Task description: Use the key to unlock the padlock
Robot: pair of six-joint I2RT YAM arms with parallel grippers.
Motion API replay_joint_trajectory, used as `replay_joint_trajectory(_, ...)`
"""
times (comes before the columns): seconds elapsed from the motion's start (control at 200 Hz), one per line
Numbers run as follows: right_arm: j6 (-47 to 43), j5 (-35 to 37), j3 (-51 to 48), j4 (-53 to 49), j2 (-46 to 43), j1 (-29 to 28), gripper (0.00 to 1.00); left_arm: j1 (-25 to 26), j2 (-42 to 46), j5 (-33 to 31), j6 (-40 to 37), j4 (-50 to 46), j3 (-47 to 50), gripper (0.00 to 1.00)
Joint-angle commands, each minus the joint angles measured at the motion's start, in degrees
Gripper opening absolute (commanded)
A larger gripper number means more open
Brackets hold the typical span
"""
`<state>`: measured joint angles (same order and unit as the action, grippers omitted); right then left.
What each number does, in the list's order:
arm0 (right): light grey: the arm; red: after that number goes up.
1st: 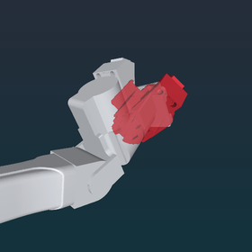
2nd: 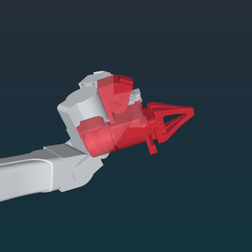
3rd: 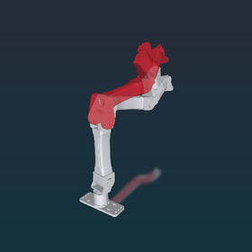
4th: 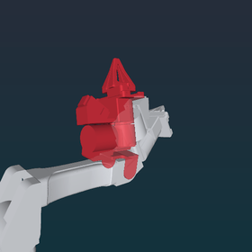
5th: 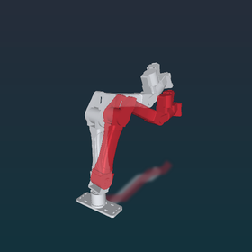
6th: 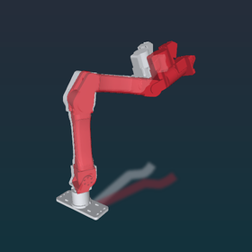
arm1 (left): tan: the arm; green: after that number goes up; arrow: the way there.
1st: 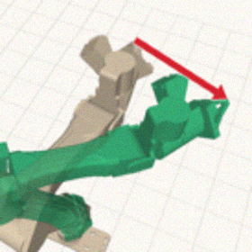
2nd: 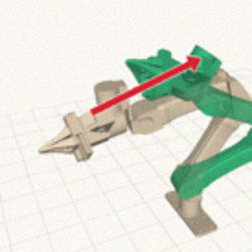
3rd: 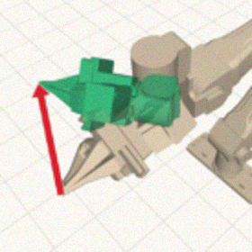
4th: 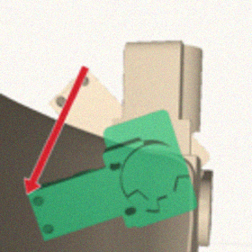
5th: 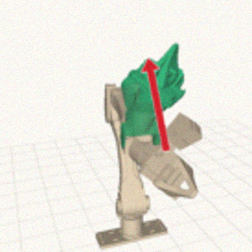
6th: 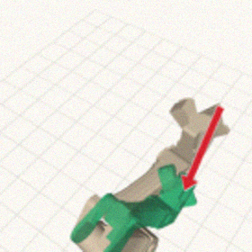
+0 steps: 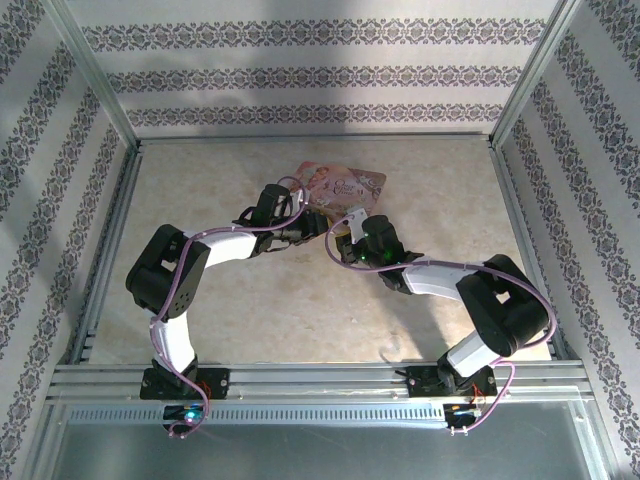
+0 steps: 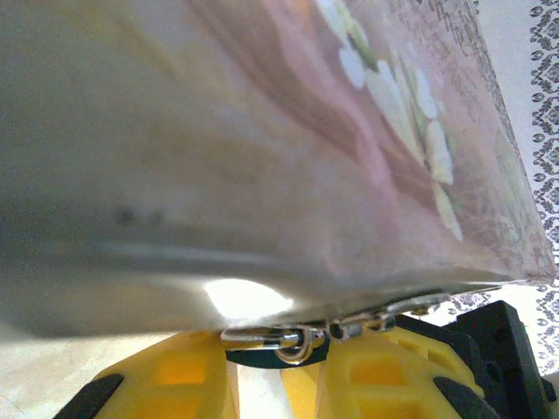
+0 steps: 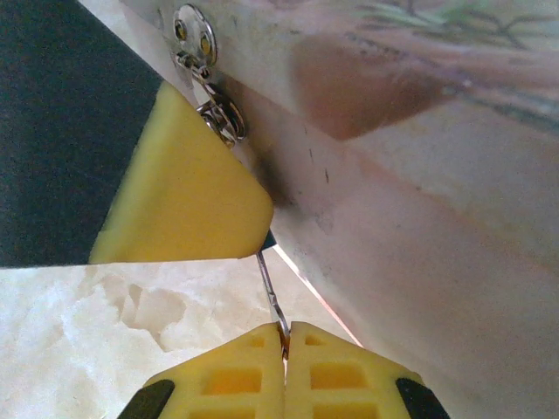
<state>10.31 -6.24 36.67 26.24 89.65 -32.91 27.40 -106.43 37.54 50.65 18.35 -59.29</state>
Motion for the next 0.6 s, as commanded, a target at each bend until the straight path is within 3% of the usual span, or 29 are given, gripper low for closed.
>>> replay_joint_trajectory(0.0, 0.6, 0.7, 1.3, 2.3, 0.5, -0.8, 0.00, 1.0, 1.7, 3.3, 1.5, 1.0, -1.9, 0.11)
replay_joint_trajectory(0.595, 0.4, 1.3, 0.4, 7.1, 1.2, -0.8, 0.00, 1.1, 1.9, 4.3, 2.0, 0.5, -2.2, 0.11)
